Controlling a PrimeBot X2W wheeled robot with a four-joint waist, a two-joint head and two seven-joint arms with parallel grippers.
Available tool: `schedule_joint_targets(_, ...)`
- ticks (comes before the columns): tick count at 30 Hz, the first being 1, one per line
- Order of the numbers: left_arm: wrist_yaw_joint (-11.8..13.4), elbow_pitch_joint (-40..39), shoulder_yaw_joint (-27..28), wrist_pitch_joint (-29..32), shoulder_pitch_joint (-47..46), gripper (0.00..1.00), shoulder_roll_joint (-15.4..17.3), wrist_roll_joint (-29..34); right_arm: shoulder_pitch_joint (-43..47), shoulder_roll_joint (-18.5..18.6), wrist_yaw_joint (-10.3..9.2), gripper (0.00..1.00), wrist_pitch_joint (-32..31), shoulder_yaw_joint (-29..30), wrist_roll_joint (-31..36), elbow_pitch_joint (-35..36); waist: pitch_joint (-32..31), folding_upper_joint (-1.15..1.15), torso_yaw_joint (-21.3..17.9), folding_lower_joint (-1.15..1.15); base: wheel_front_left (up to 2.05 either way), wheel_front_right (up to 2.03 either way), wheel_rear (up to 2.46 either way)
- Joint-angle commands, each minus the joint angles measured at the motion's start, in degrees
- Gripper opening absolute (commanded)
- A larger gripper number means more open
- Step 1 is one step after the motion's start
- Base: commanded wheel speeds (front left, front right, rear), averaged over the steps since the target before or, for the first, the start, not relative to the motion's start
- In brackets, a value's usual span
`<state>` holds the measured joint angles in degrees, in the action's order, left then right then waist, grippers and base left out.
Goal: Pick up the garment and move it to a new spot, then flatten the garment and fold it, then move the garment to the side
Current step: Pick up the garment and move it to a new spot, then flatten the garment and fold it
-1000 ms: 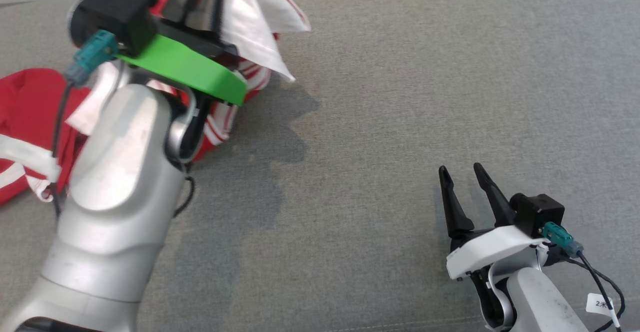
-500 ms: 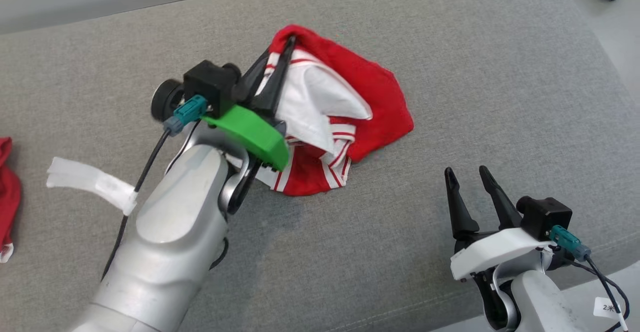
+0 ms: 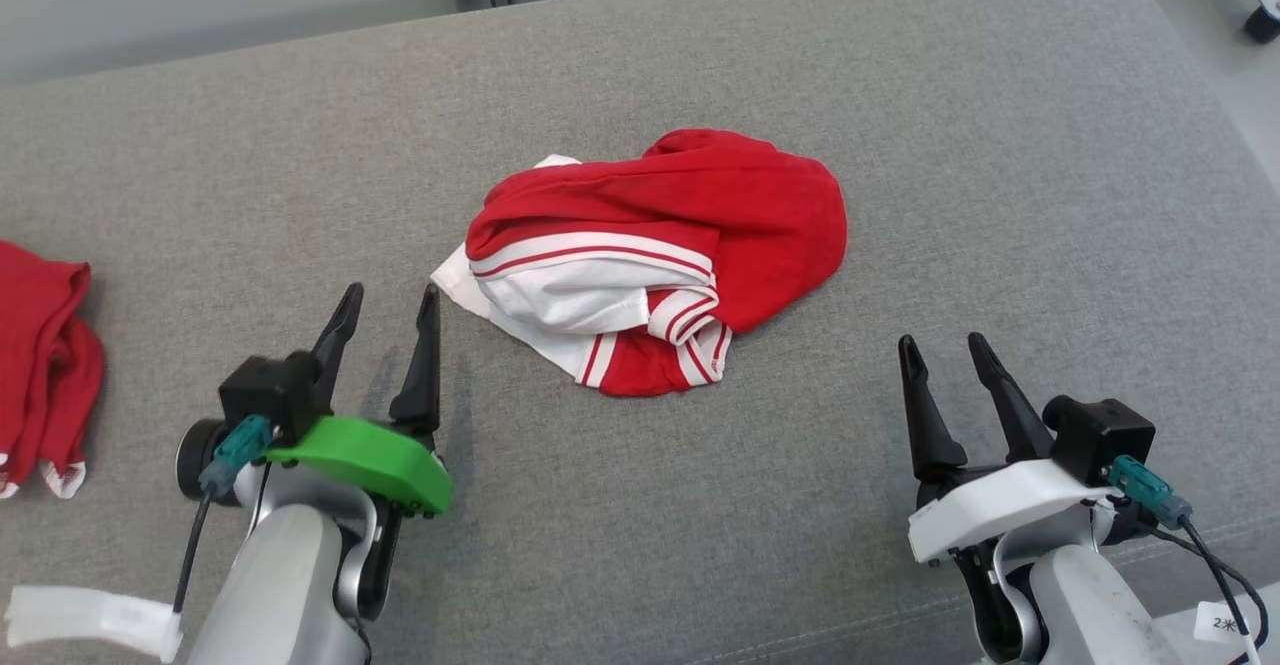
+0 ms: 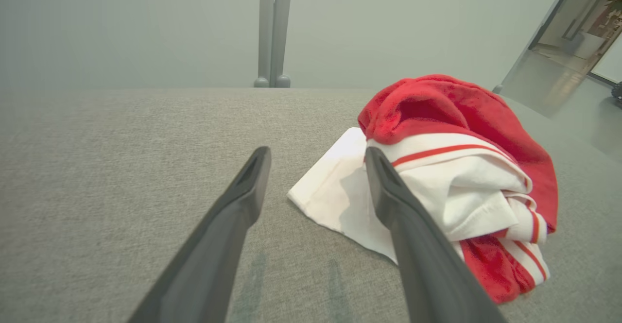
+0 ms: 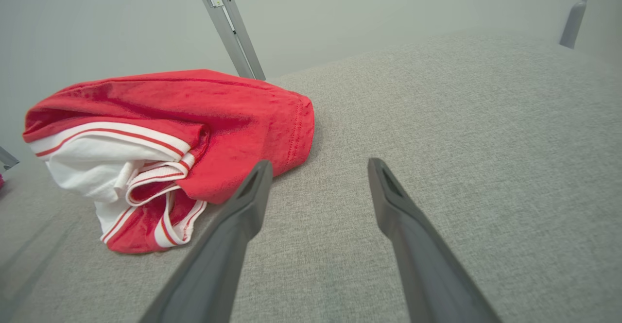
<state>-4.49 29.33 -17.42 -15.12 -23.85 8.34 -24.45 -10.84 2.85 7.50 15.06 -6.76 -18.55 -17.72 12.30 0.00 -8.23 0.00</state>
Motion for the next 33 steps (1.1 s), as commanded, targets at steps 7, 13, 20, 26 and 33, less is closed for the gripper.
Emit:
schedule_joint_targets(7, -0.5, -8.3, 11.2, 0.0, 14.0, 1.0, -2.3, 6.2, 2.2, 0.1, -0.02, 1.0, 0.2, 0.1, 0.5, 0.0, -4.6, 0.0, 3.5, 0.0, 0.0, 0.0, 0.0)
schedule_joint_targets(13, -1.4, -13.0, 16.4, 0.0, 21.3, 1.0, -4.4, 10.3, 4.0, 0.1, -0.02, 1.0, 0.2, -0.4, 3.0, 0.1, -7.6, 0.0, 4.4, 0.0, 0.0, 0.0, 0.0)
schedule_joint_targets(20, -2.2, -12.9, 17.1, 0.0, 27.0, 1.0, -5.2, 12.8, 7.1, 0.1, -0.02, 1.0, 0.2, -1.4, 4.7, -0.1, -11.5, 0.0, 5.1, 0.0, 0.0, 0.0, 0.0)
schedule_joint_targets(26, -2.6, -12.6, 16.1, 0.0, 28.2, 1.0, -5.4, 13.3, 8.3, 0.1, -0.02, 1.0, 0.2, -1.4, 5.3, 0.1, -12.5, 0.0, 6.4, 0.0, 0.0, 0.0, 0.0)
schedule_joint_targets(33, -2.8, -12.5, 14.6, 0.0, 27.9, 1.0, -5.4, 12.3, 8.3, 0.1, -0.02, 1.0, 0.2, -2.2, 5.6, -0.2, -12.2, 0.0, 8.0, 0.0, 0.0, 0.0, 0.0)
